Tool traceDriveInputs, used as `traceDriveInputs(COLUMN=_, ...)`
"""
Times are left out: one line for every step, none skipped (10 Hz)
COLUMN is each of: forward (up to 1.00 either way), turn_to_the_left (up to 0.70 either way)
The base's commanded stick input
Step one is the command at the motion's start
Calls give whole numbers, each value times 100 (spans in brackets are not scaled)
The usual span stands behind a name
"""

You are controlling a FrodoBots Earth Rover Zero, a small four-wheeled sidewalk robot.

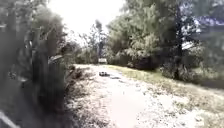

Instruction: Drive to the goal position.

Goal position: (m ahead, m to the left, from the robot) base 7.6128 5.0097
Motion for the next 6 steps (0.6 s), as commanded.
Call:
traceDriveInputs(forward=80, turn_to_the_left=-4)
traceDriveInputs(forward=81, turn_to_the_left=0)
traceDriveInputs(forward=84, turn_to_the_left=0)
traceDriveInputs(forward=85, turn_to_the_left=0)
traceDriveInputs(forward=85, turn_to_the_left=0)
traceDriveInputs(forward=85, turn_to_the_left=0)
